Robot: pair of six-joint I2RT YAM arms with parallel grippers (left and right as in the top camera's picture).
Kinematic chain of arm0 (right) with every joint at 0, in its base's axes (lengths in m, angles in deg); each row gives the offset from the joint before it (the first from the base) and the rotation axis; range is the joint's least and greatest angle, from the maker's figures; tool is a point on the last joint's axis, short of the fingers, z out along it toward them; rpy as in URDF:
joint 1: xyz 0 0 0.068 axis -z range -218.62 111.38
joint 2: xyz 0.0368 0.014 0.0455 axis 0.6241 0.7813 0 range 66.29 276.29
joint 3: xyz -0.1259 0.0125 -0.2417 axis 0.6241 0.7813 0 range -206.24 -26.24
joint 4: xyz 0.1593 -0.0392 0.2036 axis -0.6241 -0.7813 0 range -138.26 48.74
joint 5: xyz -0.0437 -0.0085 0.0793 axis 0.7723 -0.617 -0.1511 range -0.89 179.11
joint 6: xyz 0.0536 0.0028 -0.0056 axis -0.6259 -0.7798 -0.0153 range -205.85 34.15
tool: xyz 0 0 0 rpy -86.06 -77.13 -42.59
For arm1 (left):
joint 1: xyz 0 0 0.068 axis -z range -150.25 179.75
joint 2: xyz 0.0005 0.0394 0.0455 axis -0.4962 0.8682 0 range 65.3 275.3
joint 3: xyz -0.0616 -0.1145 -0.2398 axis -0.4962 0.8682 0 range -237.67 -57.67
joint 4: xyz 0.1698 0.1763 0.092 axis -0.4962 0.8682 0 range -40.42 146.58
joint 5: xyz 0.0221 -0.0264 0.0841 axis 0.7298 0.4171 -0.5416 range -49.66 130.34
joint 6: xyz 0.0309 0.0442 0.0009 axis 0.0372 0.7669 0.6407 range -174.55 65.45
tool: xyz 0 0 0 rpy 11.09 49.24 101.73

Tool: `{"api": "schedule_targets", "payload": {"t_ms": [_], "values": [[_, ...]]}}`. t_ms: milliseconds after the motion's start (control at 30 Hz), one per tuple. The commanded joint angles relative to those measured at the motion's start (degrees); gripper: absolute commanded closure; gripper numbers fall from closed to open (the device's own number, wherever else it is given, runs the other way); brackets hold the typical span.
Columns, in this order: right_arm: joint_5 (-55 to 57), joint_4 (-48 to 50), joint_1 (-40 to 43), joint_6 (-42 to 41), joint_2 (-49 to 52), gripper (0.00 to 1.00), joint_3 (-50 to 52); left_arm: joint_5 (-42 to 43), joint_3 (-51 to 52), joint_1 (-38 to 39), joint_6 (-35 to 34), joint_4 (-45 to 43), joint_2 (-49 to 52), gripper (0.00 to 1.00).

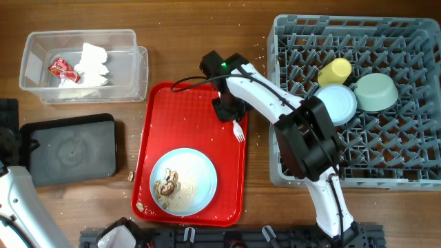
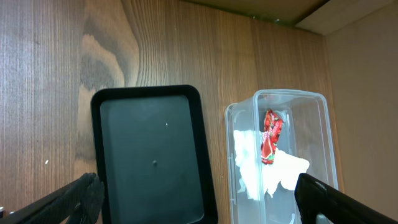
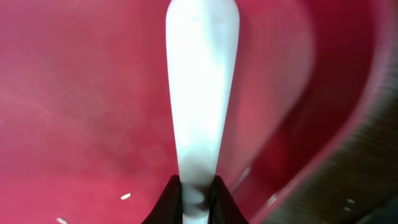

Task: Sort waste into correct bins and load items into the dishwasher rack
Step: 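Grasp the white fork with the right gripper and put it in the rack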

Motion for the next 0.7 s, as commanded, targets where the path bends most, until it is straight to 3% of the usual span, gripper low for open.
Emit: {"api": "schedule_targets", "payload": {"t_ms": [0,167,300,467,567,667], "values": [[1.53,-1.36,4.00,-0.94,-6.01,0.96,-5.86,-0.13,-0.02,-0.11,-0.48,-0.13,-0.09,0.00],[5.60,1.01,15.15,5.18,-15.80,0.96,-8.55,-0.13,-0.02,-0.11,-0.48,-0.13,-0.09,0.00],[-1.29,2.29,23.87,9.88,-16.17,0.95,-6.99,-0.13,-0.02,-0.11,-0.48,-0.13,-0.09,0.00],[-7.96,6.32,25.70,11.08,-16.13,0.67,0.31,-0.13,-0.02,-0.11,-0.50,-0.13,-0.09,0.00],[-11.65,6.36,25.70,10.27,-16.15,0.59,0.52,-0.13,-0.02,-0.11,-0.48,-0.13,-0.09,0.00],[-11.91,4.92,25.55,6.54,-16.83,0.60,0.42,-0.13,-0.02,-0.11,-0.48,-0.13,-0.09,0.00]]}}
